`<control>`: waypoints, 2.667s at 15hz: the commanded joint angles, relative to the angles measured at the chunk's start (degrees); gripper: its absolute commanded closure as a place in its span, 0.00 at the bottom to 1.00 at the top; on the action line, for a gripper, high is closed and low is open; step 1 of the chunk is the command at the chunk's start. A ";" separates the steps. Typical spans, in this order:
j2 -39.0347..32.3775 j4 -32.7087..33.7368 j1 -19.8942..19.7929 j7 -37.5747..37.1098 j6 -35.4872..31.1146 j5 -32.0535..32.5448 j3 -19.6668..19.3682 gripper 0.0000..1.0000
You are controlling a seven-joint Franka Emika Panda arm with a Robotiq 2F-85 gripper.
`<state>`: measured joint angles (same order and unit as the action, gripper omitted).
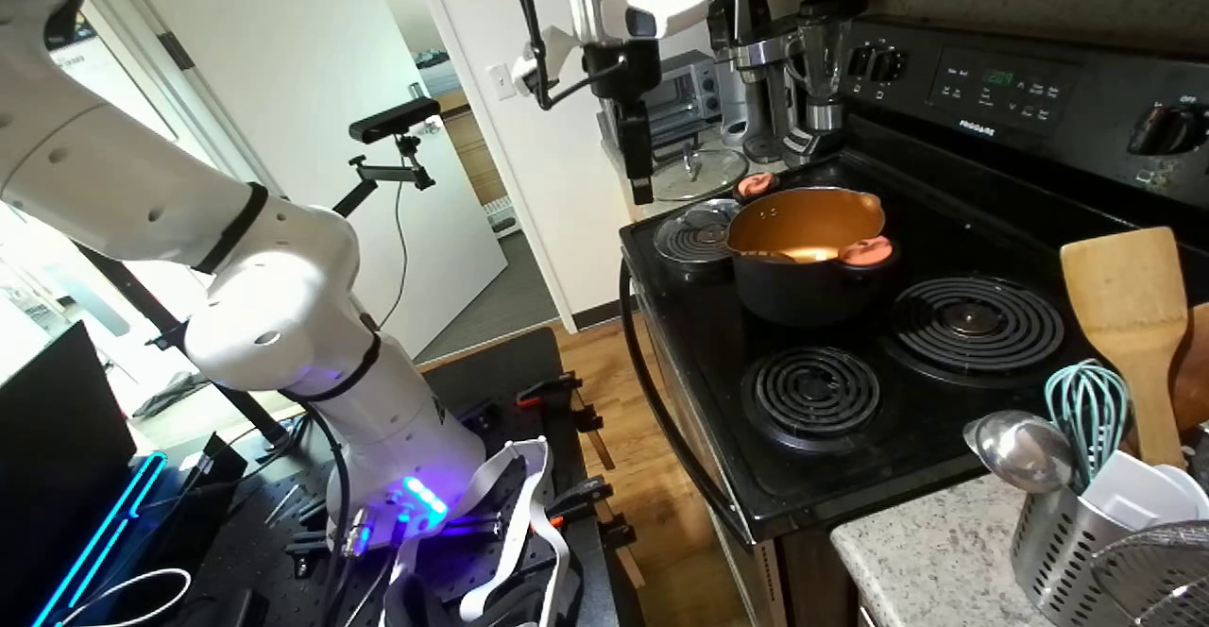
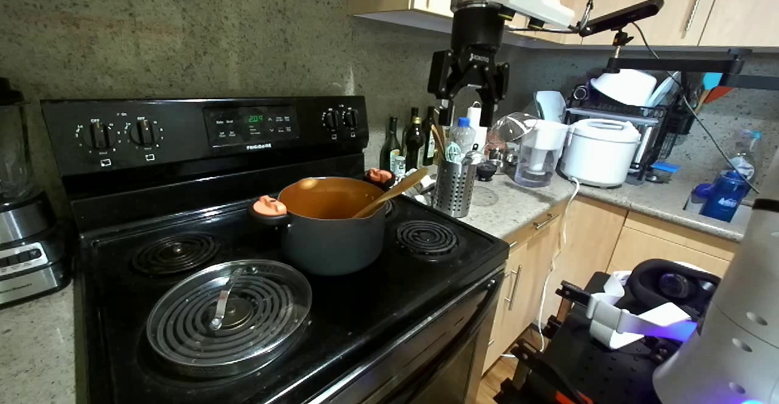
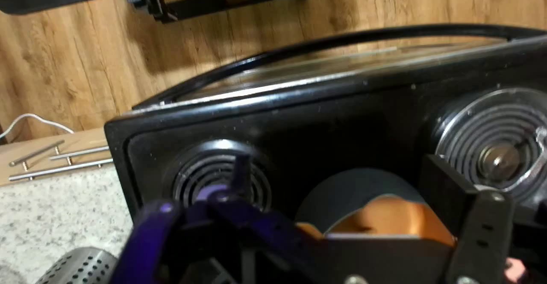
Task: Pick up the wooden spoon from the pot and put it in the dish dryer
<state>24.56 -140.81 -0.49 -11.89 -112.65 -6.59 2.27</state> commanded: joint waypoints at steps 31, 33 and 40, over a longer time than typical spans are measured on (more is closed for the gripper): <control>-15.77 -3.43 -3.71 -6.05 -28.54 -3.13 -3.73 0.00; -16.76 -3.54 -3.30 -4.10 -29.75 -4.52 -4.22 0.00; -17.66 -3.88 -2.45 1.22 -31.27 -9.70 -4.17 0.00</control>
<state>6.87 -144.73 -3.31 -10.50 -144.01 -16.47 -1.50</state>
